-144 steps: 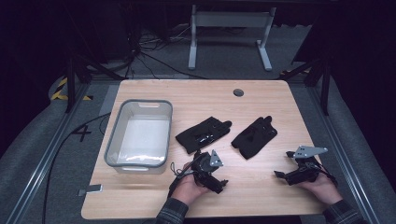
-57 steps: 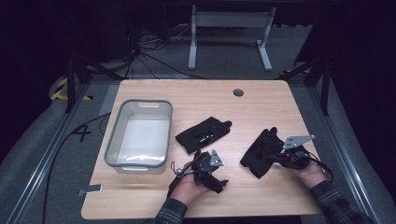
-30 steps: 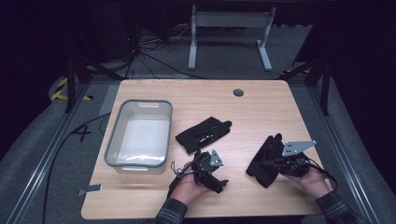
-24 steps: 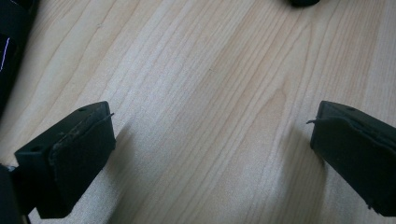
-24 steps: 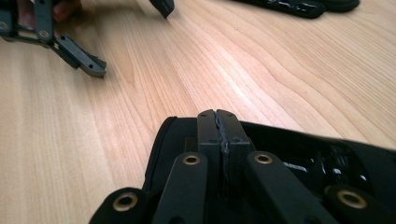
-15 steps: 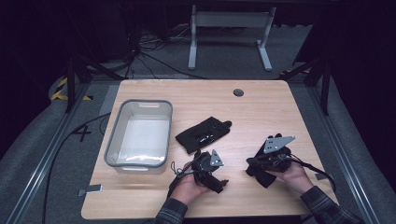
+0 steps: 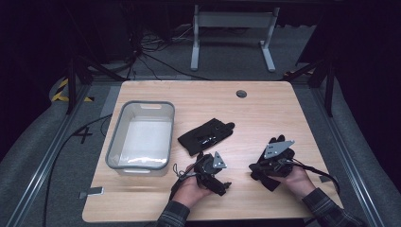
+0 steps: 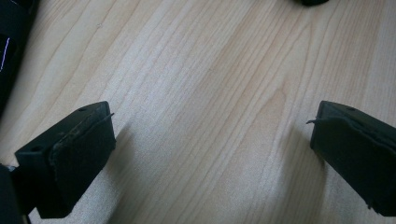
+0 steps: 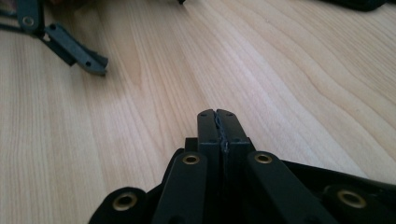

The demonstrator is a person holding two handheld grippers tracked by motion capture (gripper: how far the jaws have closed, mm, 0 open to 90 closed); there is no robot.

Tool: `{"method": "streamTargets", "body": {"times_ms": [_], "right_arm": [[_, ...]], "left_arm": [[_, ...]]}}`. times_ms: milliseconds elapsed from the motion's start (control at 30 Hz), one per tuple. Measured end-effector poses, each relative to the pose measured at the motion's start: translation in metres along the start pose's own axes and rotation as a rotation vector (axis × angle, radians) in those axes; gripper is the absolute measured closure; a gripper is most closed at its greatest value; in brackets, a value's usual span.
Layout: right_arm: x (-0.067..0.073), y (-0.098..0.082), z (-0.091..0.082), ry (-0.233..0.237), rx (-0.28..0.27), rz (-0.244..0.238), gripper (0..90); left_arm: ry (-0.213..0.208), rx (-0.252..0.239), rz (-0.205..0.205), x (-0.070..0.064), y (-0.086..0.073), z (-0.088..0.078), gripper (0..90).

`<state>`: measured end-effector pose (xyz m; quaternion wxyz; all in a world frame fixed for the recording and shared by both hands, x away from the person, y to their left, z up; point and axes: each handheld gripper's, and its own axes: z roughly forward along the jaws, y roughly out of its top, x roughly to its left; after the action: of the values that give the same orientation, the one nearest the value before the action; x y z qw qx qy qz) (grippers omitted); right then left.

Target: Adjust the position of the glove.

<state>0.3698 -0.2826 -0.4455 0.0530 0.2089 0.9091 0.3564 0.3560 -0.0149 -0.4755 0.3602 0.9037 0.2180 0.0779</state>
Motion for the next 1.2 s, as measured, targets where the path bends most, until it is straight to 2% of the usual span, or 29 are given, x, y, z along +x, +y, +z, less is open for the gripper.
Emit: {"method": "streamTargets", "body": {"times_ms": [167, 300, 667, 767, 967, 1200], "right_arm": [[0.001, -0.013, -0.01, 0.008, 0.02, 0.022, 89.4], [0.001, -0.021, -0.018, 0.015, 0.013, 0.031, 89.4], [0.001, -0.048, -0.045, -0.01, 0.001, 0.062, 89.3], [0.003, -0.051, -0.049, -0.027, 0.001, 0.054, 89.1], [0.001, -0.062, -0.057, -0.029, 0.001, 0.075, 88.5], [0.002, -0.062, -0.059, -0.02, -0.017, 0.075, 85.7]], "left_arm": [[0.0, -0.001, 0.001, 0.0, 0.0, 0.0, 0.2], [0.0, -0.002, 0.001, 0.0, 0.0, 0.0, 0.2], [0.0, -0.002, 0.001, 0.0, 0.0, 0.0, 0.2], [0.0, -0.001, 0.001, 0.0, 0.0, 0.0, 0.3], [0.0, -0.002, 0.001, 0.0, 0.0, 0.0, 0.2], [0.0, -0.002, 0.0, 0.0, 0.0, 0.0, 0.2]]}}
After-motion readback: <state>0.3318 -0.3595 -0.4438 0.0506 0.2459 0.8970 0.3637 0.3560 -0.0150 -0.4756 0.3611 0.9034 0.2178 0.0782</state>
